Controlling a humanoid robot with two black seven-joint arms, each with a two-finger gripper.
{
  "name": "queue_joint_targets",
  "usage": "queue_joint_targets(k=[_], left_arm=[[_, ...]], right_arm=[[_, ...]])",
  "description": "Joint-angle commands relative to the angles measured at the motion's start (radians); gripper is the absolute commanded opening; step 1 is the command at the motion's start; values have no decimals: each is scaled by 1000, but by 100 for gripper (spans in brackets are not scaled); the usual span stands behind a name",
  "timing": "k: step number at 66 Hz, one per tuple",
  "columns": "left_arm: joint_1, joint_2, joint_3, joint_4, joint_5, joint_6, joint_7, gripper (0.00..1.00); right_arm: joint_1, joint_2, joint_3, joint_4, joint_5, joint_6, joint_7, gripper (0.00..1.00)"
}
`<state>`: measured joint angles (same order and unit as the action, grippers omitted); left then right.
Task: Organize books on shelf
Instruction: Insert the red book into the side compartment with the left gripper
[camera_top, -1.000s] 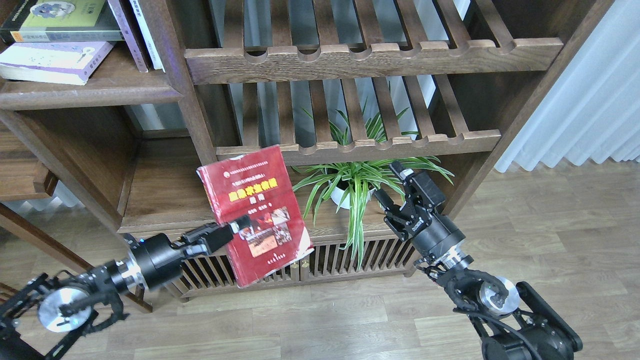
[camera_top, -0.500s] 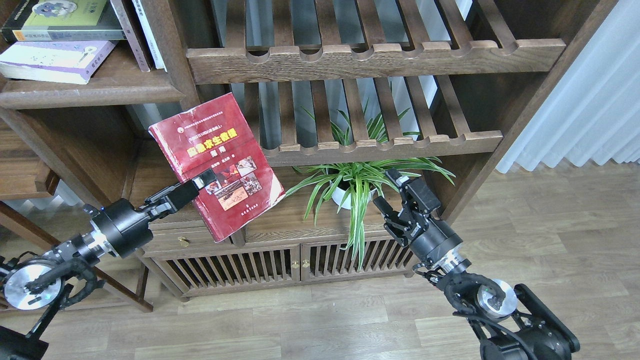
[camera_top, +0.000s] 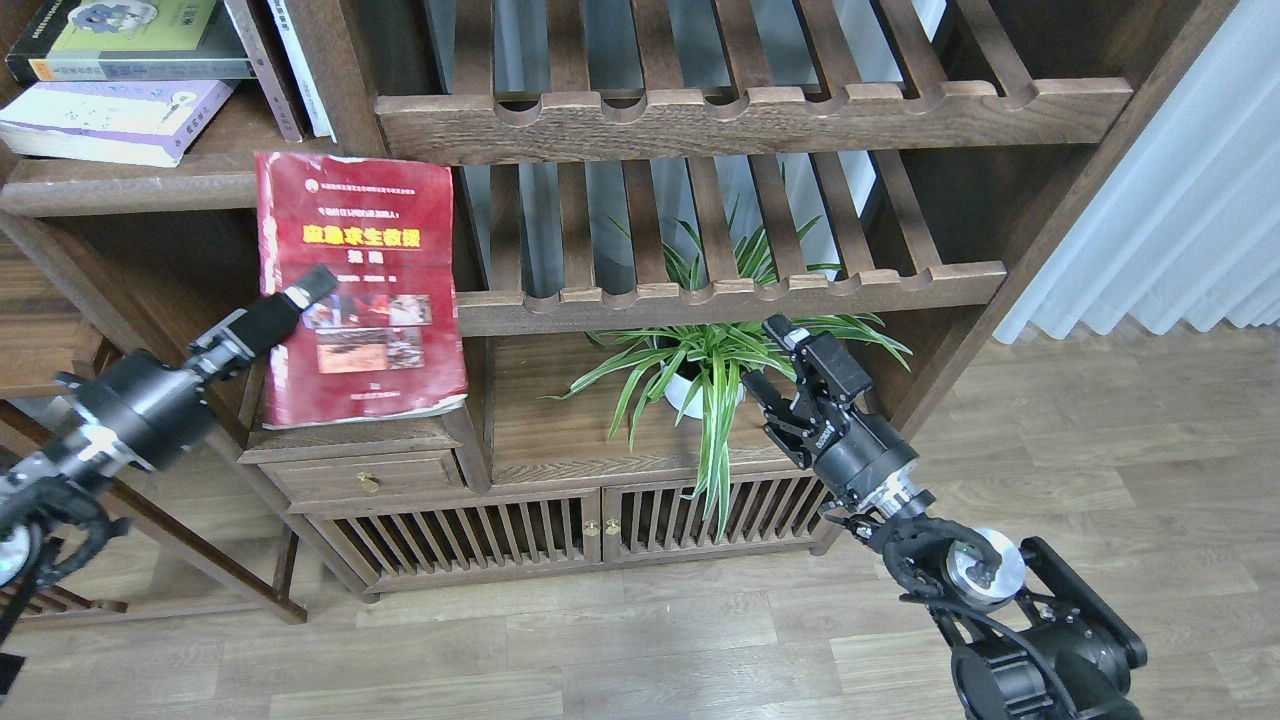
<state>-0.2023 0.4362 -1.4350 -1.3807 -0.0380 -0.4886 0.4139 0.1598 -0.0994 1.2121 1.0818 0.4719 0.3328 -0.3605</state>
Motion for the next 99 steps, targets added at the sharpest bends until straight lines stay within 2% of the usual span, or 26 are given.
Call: queue_joint_targets(k=[1, 33, 44, 61, 74, 99], left_arm=[[1, 18, -42, 0, -33, 0, 0, 0], [-8, 21, -200, 0, -91, 0, -3, 0], [-29, 21, -217, 0, -91, 0, -4, 0], [-132, 10, -223, 3, -91, 0, -11, 0], [-255, 13, -223, 22, -88, 0, -1, 0], [-344, 21, -237, 72, -79, 0, 0, 0]], right_arm=[[6, 1, -2, -2, -1, 0, -2, 98], [7, 10, -8, -7, -15, 0, -2, 98], [7, 10, -9, -7, -18, 0, -2, 98], [6, 10, -11, -7, -19, 0, -2, 98], [6, 12, -13, -7, -19, 0, -2, 98], [6, 24, -13, -7, -19, 0, -2, 98]])
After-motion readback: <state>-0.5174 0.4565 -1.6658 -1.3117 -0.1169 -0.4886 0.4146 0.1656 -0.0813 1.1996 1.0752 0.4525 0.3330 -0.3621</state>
